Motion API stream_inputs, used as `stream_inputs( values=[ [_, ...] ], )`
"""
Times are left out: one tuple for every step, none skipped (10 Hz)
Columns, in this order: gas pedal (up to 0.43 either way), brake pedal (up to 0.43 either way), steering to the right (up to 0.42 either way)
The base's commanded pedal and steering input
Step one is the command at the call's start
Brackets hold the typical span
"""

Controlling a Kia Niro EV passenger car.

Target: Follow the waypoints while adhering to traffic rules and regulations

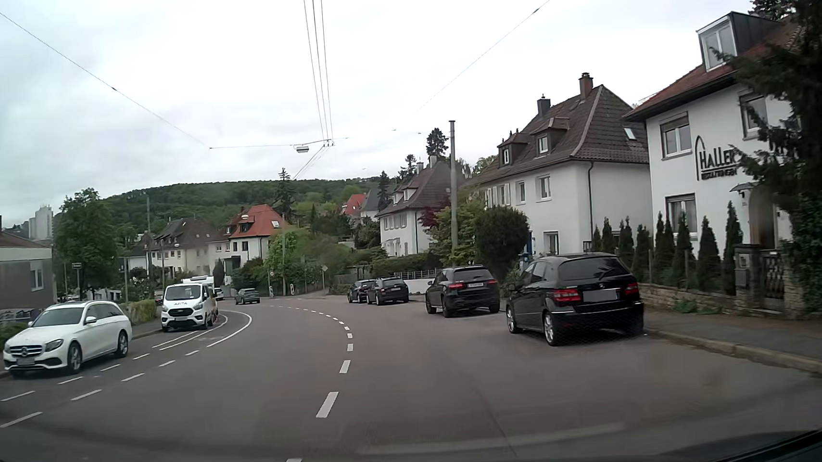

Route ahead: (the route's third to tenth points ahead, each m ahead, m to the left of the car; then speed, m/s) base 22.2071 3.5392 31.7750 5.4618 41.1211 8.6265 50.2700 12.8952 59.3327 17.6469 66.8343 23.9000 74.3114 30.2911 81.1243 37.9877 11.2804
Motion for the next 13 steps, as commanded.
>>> stream_inputs(
  values=[
    [0.0,0.0,-0.037],
    [0.0,0.0,-0.037],
    [0.0,0.0,-0.037],
    [0.0,0.0,-0.037],
    [0.0,0.0,-0.037],
    [0.0,0.0,-0.037],
    [0.0,0.0,-0.037],
    [0.0,0.0,-0.037],
    [0.0,0.0,-0.037],
    [0.0,0.0,-0.038],
    [0.0,0.0,-0.039],
    [0.0,0.0,-0.041],
    [0.0,0.0,-0.046]
  ],
)
